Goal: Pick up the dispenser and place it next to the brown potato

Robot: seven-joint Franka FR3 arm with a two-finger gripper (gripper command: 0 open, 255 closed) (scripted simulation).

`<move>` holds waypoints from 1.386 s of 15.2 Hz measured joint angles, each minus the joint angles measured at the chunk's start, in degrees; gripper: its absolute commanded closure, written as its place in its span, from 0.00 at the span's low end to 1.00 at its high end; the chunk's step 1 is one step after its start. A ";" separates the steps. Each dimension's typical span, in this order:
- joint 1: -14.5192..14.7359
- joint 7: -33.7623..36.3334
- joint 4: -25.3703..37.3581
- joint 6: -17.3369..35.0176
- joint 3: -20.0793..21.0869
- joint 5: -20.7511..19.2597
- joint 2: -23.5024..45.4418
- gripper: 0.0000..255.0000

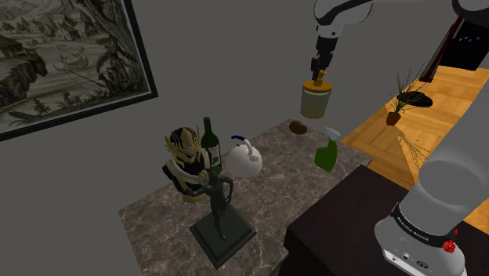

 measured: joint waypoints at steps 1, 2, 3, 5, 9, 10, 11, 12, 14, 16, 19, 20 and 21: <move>-0.37 -0.76 0.56 0.05 -0.32 0.19 0.65 1.00; -0.51 -1.07 0.12 0.65 -0.44 0.26 0.84 1.00; -0.56 -1.21 -0.17 1.26 -0.46 0.35 1.18 1.00; -0.67 -1.50 -1.35 2.57 -0.55 0.42 1.33 1.00; -0.71 -1.73 -3.44 5.58 -0.54 0.71 2.28 1.00; -0.74 -1.85 -4.19 6.43 -0.56 0.77 2.39 1.00; -0.71 -1.82 -4.43 7.01 -0.52 0.86 2.74 1.00; -0.71 -1.87 -4.88 7.74 -0.49 0.94 3.02 1.00; -0.69 -1.92 -6.07 9.16 -0.46 1.04 3.27 1.00; -0.71 -2.05 -7.16 10.64 -0.45 1.18 3.66 1.00; -0.77 -2.30 -8.20 12.61 -0.42 1.50 4.62 1.00; -0.73 -2.28 -8.84 13.44 -0.37 1.58 4.82 1.00; -0.75 -2.37 -9.13 14.09 -0.35 1.70 5.18 1.00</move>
